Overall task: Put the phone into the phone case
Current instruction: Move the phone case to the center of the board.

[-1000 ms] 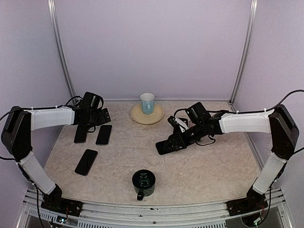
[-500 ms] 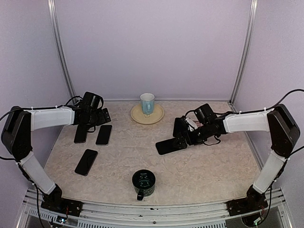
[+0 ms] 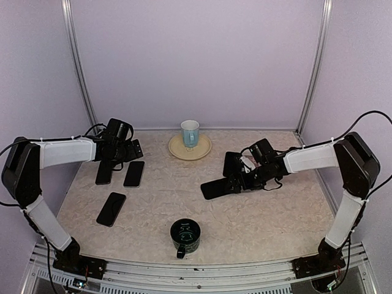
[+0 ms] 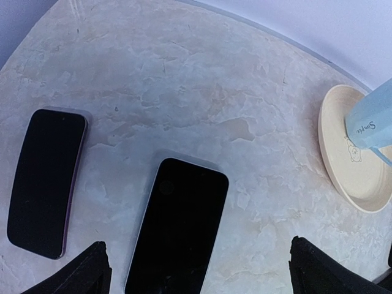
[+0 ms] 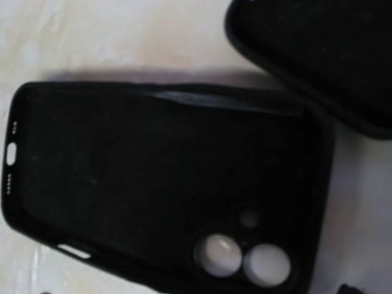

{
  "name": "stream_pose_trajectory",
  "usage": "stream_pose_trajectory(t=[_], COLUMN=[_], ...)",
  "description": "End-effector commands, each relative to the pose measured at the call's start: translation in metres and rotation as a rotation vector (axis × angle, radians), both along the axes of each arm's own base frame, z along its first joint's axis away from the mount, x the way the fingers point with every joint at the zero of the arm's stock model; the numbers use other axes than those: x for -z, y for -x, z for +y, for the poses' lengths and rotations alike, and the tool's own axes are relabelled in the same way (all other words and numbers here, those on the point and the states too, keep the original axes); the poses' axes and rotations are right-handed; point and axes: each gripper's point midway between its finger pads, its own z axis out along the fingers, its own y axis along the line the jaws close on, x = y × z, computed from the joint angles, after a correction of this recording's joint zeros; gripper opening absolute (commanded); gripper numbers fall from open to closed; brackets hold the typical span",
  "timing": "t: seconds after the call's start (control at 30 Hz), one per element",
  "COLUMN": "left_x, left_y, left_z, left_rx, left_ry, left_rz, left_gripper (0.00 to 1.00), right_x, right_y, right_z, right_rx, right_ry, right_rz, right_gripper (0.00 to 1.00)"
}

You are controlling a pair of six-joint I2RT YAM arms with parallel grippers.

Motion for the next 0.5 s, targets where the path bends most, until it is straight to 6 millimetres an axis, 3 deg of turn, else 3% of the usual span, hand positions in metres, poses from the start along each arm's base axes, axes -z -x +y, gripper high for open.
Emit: stream_pose_trajectory(t=[0.0,0.2,0.47], left_x=[-0.004,0.013,0.033], left_y=[-0.006,-0.01,-0.011], left_z=[-0.005,-0.005,0.001], left_rx=[0.026,0.046,0.037], left_ry=[0.016,0.022,-0.004], left_rz=[-0.013,0.028,0.077], left_gripper=[0.99,0.99,0.99], right_x=[0.008,0.013,0.004], right_y=[-0.006,-0.001,0.01], right_z=[-0.004,0.004,0.017], right_rx=[0.021,-0.023,-0.078], right_ry=[0.006,-0.025,-0.083], right_rz=[-0.002,0.024,0.035], right_gripper=[1.0,1.0,1.0])
